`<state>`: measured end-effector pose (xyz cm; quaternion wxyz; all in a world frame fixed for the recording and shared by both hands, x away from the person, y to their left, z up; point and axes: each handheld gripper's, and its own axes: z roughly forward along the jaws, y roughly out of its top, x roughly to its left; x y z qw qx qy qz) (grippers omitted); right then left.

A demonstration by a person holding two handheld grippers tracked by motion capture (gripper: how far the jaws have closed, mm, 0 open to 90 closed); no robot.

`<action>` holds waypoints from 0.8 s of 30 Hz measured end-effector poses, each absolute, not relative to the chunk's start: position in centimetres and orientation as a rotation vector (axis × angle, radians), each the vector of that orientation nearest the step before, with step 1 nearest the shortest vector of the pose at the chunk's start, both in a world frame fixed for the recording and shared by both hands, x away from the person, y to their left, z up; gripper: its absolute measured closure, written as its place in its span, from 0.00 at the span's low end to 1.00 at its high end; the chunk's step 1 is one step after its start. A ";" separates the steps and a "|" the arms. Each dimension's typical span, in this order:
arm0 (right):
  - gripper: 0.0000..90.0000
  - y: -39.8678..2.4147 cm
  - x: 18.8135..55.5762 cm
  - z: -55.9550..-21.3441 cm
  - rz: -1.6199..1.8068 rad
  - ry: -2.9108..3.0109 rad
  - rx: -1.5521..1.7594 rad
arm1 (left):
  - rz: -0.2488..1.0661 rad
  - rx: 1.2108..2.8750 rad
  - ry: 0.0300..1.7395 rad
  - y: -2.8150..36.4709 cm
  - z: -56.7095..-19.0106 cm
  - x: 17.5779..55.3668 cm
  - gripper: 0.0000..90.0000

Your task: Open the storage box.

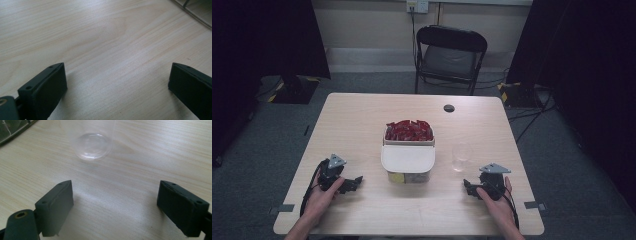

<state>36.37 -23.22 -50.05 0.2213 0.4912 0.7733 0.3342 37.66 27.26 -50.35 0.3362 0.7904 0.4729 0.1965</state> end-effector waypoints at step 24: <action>0.14 -23.2 36.4 -50.0 0.921 2.134 1.362 | 0.504 2.028 1.225 27.4 -49.4 37.0 0.18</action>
